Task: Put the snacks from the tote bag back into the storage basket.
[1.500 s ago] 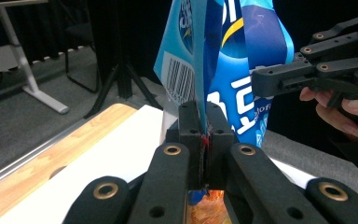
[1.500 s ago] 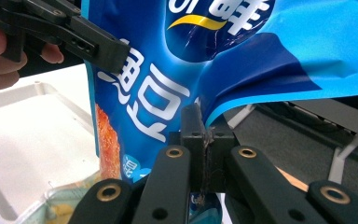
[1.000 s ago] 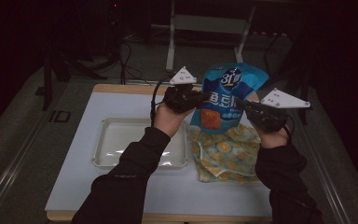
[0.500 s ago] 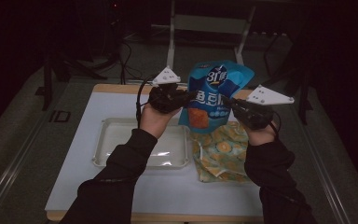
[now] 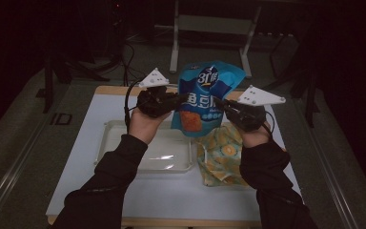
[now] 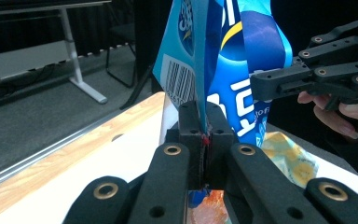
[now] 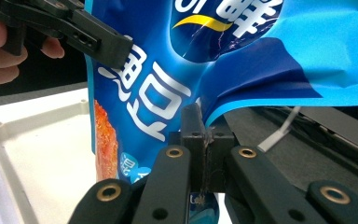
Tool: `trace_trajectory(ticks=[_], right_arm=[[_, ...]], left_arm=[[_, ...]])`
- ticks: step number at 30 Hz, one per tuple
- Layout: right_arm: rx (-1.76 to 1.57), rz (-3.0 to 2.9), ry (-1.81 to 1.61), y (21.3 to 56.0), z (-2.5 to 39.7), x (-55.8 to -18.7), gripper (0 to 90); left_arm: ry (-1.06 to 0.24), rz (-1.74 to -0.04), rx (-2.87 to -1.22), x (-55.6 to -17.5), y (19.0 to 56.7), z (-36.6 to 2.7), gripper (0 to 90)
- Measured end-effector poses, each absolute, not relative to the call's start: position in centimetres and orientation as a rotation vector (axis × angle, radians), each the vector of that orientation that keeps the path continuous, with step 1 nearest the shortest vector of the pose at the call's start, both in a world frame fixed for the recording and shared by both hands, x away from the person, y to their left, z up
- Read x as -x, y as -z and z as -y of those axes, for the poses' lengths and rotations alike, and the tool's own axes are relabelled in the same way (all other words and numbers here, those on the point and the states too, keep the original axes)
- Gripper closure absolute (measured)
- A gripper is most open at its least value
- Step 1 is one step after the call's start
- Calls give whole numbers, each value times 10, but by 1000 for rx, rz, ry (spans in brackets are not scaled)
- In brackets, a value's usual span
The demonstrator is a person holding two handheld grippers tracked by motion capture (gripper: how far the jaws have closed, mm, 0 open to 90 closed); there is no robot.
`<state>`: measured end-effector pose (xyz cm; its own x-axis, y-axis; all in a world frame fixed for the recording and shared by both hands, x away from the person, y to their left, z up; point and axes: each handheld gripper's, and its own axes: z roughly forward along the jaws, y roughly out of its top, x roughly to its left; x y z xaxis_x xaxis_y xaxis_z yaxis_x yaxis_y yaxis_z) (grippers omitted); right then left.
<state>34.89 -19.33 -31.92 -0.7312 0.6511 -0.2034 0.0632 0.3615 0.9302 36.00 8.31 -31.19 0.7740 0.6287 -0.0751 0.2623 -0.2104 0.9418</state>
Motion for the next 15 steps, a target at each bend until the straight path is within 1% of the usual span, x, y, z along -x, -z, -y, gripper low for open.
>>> trace_trajectory(ticks=[15], right_arm=[[-549, -2106, -1400, 317, 155, -345, 892]], left_arm=[[-416, -731, -1778, -344, 310, -119, 895]])
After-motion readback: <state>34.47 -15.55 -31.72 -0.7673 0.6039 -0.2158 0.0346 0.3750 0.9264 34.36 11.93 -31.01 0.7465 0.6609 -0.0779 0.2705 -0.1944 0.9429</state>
